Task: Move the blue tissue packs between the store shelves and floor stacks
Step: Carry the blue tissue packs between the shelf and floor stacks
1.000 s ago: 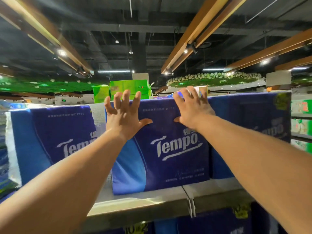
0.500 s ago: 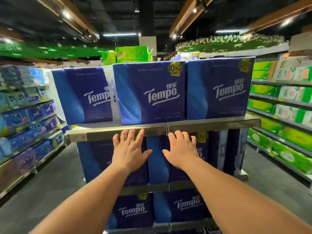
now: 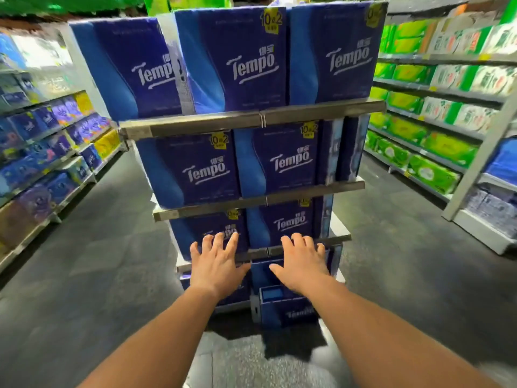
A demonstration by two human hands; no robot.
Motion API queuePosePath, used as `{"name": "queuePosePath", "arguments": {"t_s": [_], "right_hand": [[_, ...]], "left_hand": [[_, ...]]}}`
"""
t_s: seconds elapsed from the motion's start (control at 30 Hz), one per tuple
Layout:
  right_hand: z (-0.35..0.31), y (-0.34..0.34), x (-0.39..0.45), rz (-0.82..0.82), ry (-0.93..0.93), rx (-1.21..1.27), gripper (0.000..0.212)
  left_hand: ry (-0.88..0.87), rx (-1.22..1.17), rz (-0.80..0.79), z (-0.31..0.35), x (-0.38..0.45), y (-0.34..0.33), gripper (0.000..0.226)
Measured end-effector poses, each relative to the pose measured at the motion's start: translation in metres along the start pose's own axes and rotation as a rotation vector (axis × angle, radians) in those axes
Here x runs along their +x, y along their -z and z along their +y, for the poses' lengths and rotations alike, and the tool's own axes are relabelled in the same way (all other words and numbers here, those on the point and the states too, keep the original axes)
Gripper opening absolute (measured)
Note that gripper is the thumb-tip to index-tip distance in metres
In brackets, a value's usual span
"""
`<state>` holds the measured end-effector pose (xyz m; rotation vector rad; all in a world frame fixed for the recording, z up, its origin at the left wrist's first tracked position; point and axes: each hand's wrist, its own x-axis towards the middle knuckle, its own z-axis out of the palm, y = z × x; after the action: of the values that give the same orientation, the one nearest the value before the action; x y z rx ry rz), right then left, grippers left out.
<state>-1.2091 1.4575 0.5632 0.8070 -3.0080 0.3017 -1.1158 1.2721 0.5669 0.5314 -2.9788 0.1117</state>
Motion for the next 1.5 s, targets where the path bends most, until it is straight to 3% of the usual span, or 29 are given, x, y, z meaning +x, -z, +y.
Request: {"name": "queuePosePath", "arguments": {"t_s": [0.23,0.43,0.63,1.17,1.5], "right_hand": [[0.005,-0.073,-0.146,-0.208,-0.069,-0.011,0.077],[0.032,-0.096,-0.224,-0.268,-0.074,-0.047,0.073],[0.069,-0.083,-0.255,-0.258,-0.1,-0.009,0.075],[0.186,-0.073,-0.246,-0.288,-0.106,-0.027,0.068],[0.196,-0.111,-0.145,-0.378,-0.098,-0.019,0.074]], "left_hand": [[-0.003,-0.059,-0.239,0.028,-0.14,-0.055,0.085],[-0.012,-0.045,-0.306,0.056,-0.211,-0.085,0.083],[-0.031,-0.074,-0.321,0.097,-0.228,-0.089,0.084],[-0.02,-0.025,-0.376,0.193,-0.215,-0.093,0.085],[0.017,-0.045,-0.433,0.165,-0.119,-0.149,0.084]]}}
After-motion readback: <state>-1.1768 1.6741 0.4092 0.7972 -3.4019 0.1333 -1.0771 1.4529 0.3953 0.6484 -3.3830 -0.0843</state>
